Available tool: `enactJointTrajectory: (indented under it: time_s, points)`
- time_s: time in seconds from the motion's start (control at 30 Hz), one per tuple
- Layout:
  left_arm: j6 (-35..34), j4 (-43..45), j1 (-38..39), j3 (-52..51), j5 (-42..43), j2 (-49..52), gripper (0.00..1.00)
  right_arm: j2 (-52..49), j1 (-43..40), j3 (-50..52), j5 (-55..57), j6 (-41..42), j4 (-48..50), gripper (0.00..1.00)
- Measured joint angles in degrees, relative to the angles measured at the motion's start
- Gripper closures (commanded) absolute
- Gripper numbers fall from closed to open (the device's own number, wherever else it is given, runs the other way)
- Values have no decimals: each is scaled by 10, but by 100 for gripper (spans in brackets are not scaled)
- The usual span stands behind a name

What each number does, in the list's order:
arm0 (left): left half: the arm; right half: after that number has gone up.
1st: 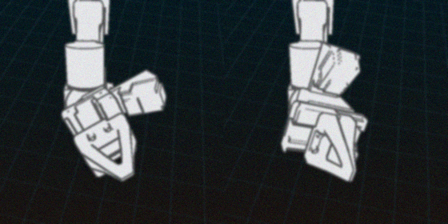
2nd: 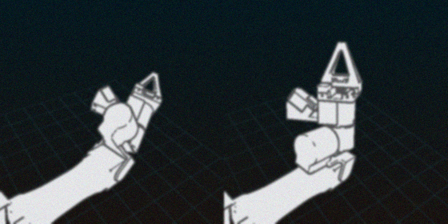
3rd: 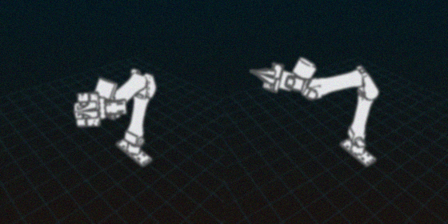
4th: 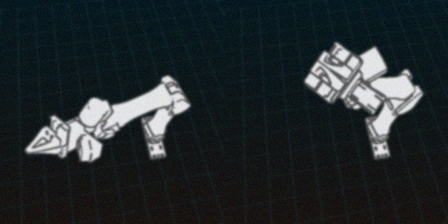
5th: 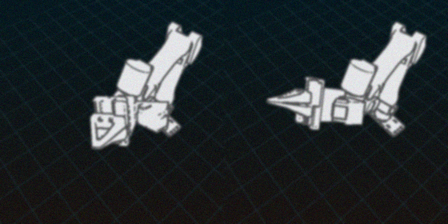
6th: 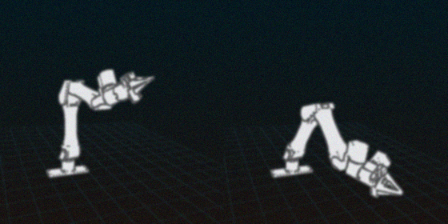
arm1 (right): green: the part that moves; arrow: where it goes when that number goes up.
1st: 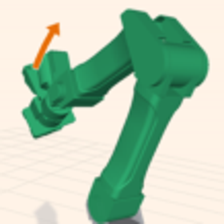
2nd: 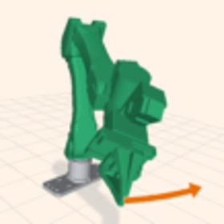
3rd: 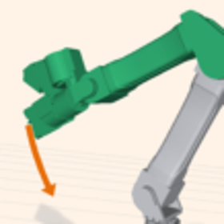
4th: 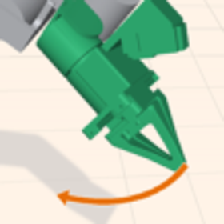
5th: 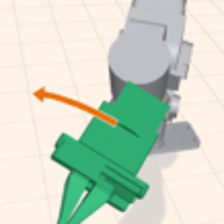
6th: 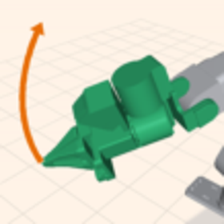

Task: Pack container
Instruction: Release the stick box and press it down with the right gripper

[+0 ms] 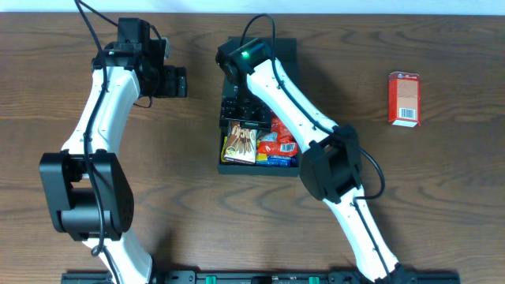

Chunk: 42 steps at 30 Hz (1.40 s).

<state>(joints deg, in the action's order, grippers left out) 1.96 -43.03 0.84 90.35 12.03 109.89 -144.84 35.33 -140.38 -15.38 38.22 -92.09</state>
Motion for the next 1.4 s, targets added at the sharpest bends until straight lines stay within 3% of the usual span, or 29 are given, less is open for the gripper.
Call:
enactJointTrajectory:
  time_s: [0.17, 0.27, 0.47, 0.73, 1.2, 1.4]
  points:
    - [0, 0, 0, 0, 0, 0, 9, 34, -10, -1, -2, -18, -5, 10]
    - [0, 0, 0, 0, 0, 0, 9, 94, -25, -3, 30, -42, -7, 98]
    - [0, 0, 0, 0, 0, 0, 9, 181, -59, -19, 12, -169, 7, 98]
    - [0, 0, 0, 0, 0, 0, 9, 107, -55, 109, -91, -295, 57, 98]
    - [0, 1, 0, 0, 0, 0, 9, 97, -50, 224, -136, -329, 201, 99]
    - [0, 2, 0, 0, 0, 0, 9, 97, -53, 185, -128, -347, 142, 98]
